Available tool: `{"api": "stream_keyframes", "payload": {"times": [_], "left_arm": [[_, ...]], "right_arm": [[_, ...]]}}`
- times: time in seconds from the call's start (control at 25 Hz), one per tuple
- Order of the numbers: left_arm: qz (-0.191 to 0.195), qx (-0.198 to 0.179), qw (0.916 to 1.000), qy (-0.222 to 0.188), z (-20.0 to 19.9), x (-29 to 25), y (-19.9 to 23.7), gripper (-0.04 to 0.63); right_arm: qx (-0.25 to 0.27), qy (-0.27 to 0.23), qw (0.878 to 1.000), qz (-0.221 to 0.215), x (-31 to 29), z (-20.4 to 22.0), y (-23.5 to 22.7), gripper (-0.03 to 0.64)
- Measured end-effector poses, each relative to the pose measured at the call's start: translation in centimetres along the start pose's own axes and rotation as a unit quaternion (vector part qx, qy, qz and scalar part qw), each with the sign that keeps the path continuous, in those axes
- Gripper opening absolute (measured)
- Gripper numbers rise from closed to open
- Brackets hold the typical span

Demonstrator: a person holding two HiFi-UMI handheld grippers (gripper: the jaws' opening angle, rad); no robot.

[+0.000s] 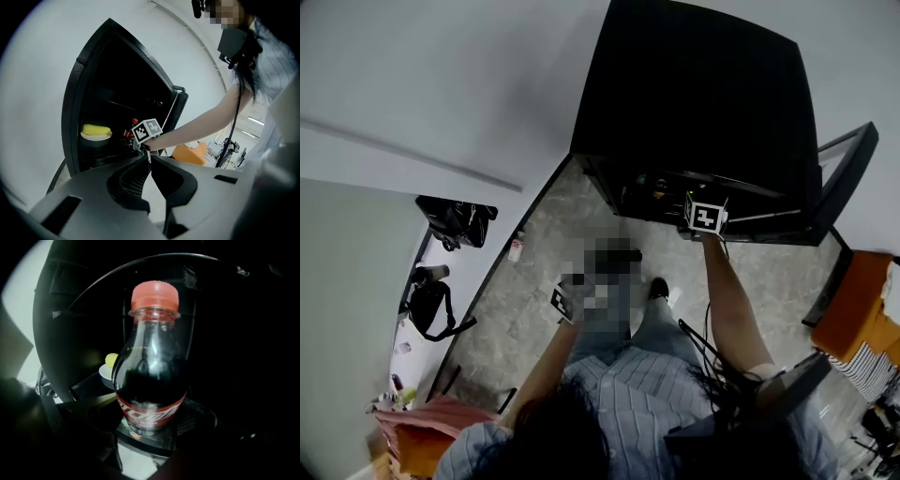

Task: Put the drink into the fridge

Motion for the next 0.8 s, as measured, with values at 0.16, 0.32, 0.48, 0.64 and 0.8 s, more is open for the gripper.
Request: {"api": "stream_keyframes", "payload": {"times": [0.16,0.32,0.48,0.64,0.8], "left_arm": [[-0.013,0.007,0.9999,0.000,0.2,0.4,0.2,0.011],[-0.021,0.018,0.9996,-0.004,0.3,0.5,0.1,0.011],[-0.022,0.020,0.9995,-0.002,0.5,0.5,-0.2,0.011],[-0.024,0.024,0.9994,-0.002,0.5,0.2,-0.5,0.011],[-0.026,0.023,0.9994,-0.005,0.2,0.1,-1.1,0.011]], "right_arm": [[-0.055,0.017,0.998,-0.015,0.3,0.3,0.0,0.296],[-0.093,0.030,0.995,-0.025,1.0,1.4,0.0,0.296],[-0.106,0.031,0.993,-0.036,2.0,2.2,0.3,0.296],[-0.119,0.043,0.990,-0.055,3.0,2.9,1.0,0.296],[-0.115,0.048,0.990,-0.071,4.8,3.4,1.6,0.295]]}}
Point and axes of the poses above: the fingertips, and each gripper's own axes: x backward along the fingers, y to its left, z out of its underside, the point moved 7 cm from there along x, backward along the fingers, and after that the axes turned 7 degrees about y, right-handed, at the moved point
